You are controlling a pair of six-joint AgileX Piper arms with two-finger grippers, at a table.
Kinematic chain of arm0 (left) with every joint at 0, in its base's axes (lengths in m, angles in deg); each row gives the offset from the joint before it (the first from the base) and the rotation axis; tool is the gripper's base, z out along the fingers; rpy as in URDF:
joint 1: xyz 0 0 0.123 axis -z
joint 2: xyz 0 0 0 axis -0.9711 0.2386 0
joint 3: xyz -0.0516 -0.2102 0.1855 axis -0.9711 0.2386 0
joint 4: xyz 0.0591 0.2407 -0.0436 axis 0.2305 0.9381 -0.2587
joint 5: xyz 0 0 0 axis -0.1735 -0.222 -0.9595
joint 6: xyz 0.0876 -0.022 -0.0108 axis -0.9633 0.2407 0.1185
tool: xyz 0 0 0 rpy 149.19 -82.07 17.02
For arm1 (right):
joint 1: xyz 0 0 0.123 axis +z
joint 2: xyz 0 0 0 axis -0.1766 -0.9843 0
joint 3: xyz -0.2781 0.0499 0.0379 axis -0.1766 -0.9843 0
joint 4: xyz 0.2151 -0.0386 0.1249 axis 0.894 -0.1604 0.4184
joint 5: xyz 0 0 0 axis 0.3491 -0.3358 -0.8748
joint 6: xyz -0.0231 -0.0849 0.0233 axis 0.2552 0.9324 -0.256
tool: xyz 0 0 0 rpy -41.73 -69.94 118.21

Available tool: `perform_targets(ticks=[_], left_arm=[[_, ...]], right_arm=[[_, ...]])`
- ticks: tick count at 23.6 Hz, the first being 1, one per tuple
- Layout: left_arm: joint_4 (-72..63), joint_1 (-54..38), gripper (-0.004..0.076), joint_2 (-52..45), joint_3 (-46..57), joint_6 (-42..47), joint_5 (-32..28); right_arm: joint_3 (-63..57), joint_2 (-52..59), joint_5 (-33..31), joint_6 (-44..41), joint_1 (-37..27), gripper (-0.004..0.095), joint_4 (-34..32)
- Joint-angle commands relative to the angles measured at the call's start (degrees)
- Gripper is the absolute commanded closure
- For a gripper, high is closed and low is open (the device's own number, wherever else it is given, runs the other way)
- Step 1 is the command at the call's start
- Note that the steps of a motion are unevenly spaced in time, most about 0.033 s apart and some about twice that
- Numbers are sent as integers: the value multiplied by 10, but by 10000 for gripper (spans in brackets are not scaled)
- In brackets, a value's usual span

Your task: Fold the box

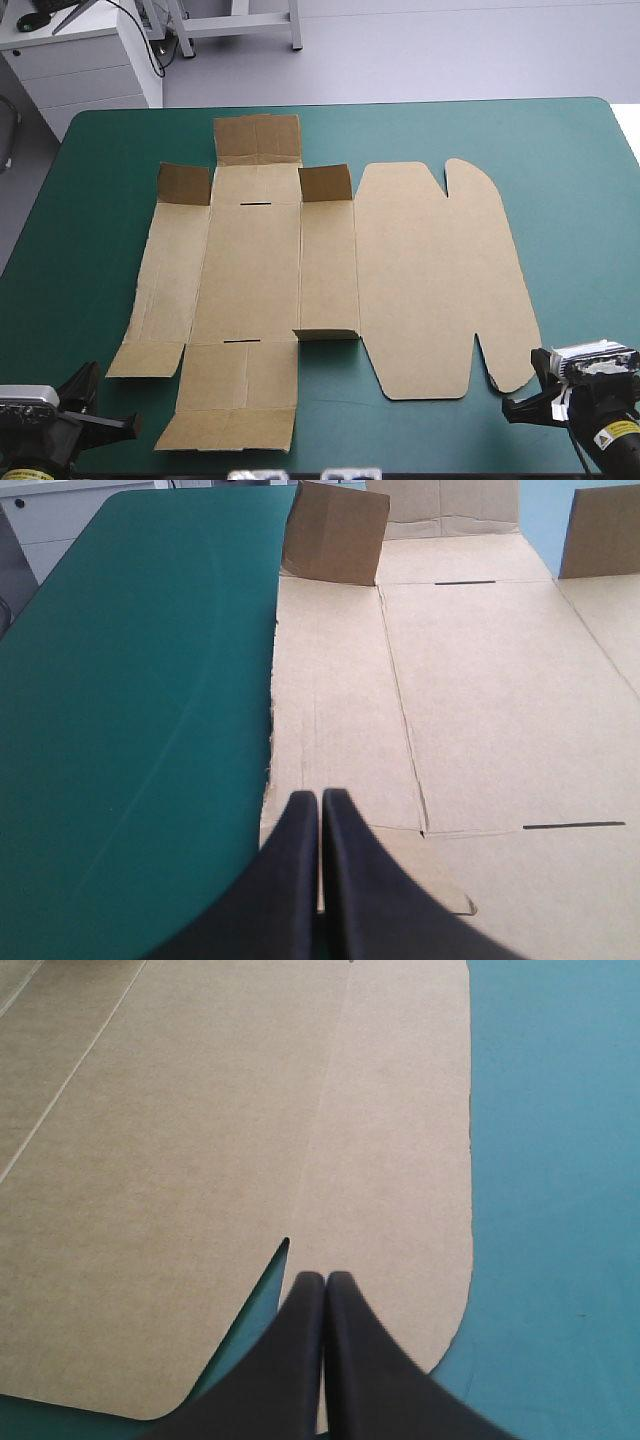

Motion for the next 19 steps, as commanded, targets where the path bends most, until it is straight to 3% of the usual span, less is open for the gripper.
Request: perform_targets(ticks=[1, 14, 19], left_arm=[[-7, -1, 731, 10, -12, 2, -42], [-11, -1, 731, 29, -53, 3, -50], [-13, -1, 731, 168, -163, 3, -18]], right_arm=[[15, -7, 40, 2, -1, 927, 5], [15, -7, 40, 2, -1, 927, 5], [15, -7, 40, 2, -1, 927, 5]])
